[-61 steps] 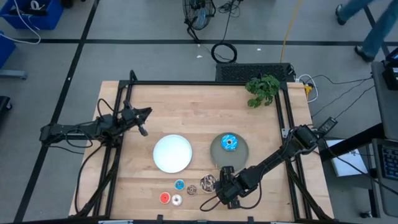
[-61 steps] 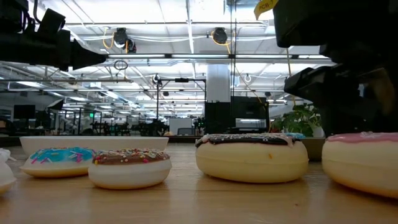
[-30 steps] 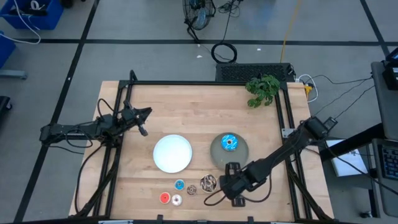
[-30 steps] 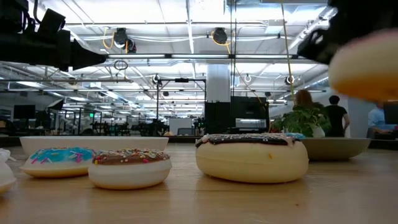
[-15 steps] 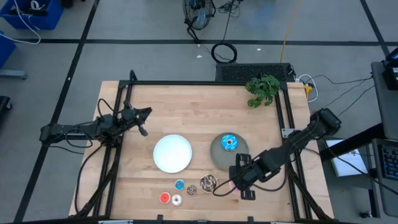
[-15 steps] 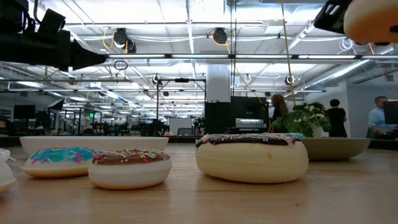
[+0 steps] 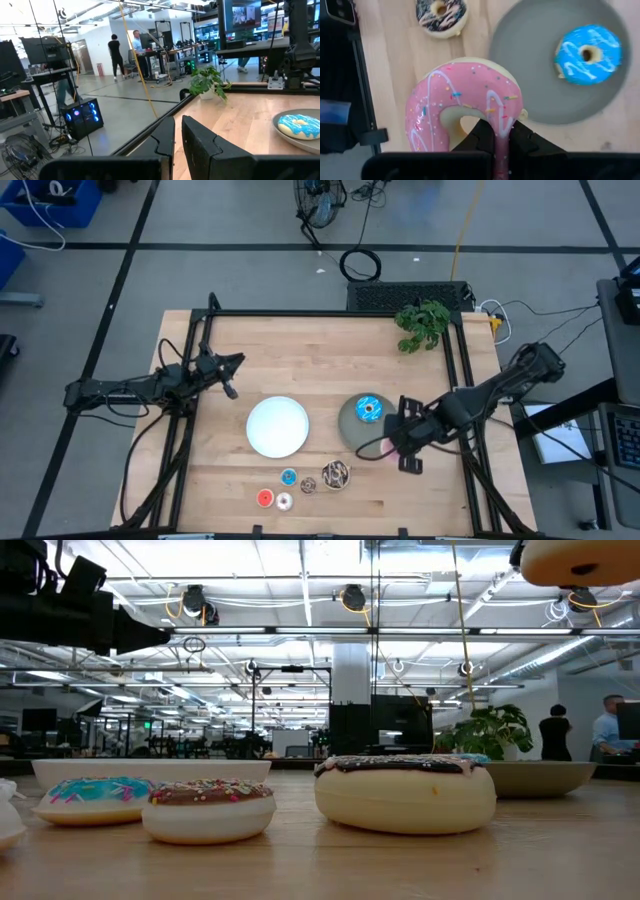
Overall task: Pick & Place donuts
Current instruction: Put the large pink donut on the gray plate
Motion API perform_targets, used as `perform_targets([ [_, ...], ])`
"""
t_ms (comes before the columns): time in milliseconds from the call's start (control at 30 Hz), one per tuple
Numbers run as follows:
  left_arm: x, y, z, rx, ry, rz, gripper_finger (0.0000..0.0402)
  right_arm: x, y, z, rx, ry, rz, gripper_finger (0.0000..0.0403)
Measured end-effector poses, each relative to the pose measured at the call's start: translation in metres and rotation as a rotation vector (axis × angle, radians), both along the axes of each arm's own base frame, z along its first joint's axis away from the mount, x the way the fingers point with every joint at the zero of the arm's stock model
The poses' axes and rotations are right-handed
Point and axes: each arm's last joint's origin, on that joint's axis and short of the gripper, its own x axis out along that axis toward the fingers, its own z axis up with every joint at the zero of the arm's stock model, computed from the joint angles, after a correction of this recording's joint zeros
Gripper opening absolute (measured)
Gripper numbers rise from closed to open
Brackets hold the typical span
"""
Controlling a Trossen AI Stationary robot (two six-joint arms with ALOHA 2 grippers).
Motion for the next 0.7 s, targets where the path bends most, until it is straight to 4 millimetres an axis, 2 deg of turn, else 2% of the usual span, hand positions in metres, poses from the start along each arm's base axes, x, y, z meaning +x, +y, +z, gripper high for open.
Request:
perform_targets([
  [333,0.000,0.000,0.000,0.000,0.001,0.001,0.0042,-0.011,-0.009,0.004,-0.010,0.053,-0.063,0.0010],
  [500,0.000,0.000,0.000,0.000,0.001,0.001,0.0042,-0.009,-0.010,0.003,-0.031,0.056,-0.065,0.0010],
  [700,0.000,0.000,0.000,0.006,0.003,0.002,0.0042,-0.006,-0.021,-0.005,-0.126,0.041,-0.100,0.0010],
])
